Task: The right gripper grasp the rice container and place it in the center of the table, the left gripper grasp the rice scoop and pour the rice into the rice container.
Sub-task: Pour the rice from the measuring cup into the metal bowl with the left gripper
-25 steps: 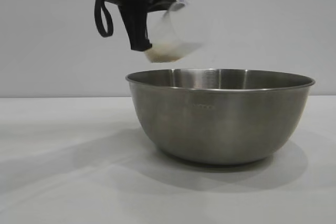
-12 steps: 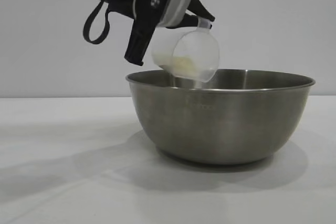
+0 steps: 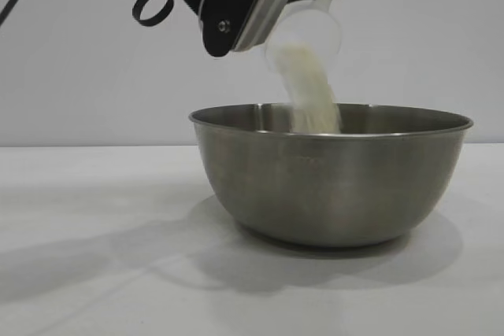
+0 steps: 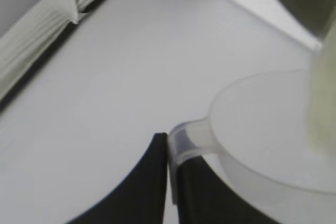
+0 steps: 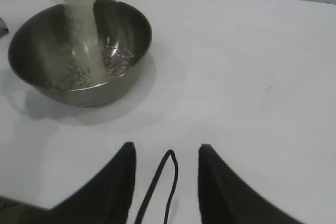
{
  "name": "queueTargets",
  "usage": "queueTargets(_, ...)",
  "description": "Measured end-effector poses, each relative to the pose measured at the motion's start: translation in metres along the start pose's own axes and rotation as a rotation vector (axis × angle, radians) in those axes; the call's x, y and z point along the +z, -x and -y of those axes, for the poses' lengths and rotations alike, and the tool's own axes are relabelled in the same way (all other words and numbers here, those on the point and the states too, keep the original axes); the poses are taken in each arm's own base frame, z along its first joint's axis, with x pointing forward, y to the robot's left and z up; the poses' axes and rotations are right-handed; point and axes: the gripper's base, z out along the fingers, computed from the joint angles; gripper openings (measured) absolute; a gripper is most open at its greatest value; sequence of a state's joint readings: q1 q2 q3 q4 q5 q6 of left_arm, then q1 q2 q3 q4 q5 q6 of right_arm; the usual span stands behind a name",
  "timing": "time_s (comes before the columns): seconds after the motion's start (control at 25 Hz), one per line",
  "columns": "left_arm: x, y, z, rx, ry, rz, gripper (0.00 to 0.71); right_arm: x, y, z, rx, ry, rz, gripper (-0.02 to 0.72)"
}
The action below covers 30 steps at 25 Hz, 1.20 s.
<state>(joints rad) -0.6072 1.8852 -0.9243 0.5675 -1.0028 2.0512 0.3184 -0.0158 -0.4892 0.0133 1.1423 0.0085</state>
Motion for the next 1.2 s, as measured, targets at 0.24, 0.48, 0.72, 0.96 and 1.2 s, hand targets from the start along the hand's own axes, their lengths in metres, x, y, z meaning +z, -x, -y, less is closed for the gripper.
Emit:
queueTargets(0.24,0.0,0.001,0.001,-0.081,-0.011,0.005,0.0,0.0,0.0,0.0,0.002,0.0,0.0,0.232)
queueTargets(0.48,-0.001,0.008,0.022,-0.668,-0.191,-0.035,0.0,0.0,0.0,0.0,0.001,-0.002,0.0,0.232)
queueTargets(0.72,-0.004,-0.001,0.034,-1.45,-0.187,-0.288,0.0,0.0,0.0,0.0,0.0,-0.003,0.0,0.232)
queueTargets(0.96,-0.031,-0.033,0.059,-2.059,0.121,-0.583,0.0,0.0,0.0,0.0,0.0,-0.003,0.0,0.232)
queueTargets(1.2,-0.094,-0.033,0.086,-2.178,0.259,-0.831,0.0,0.0,0.0,0.0,0.002,-0.003,0.0,0.232)
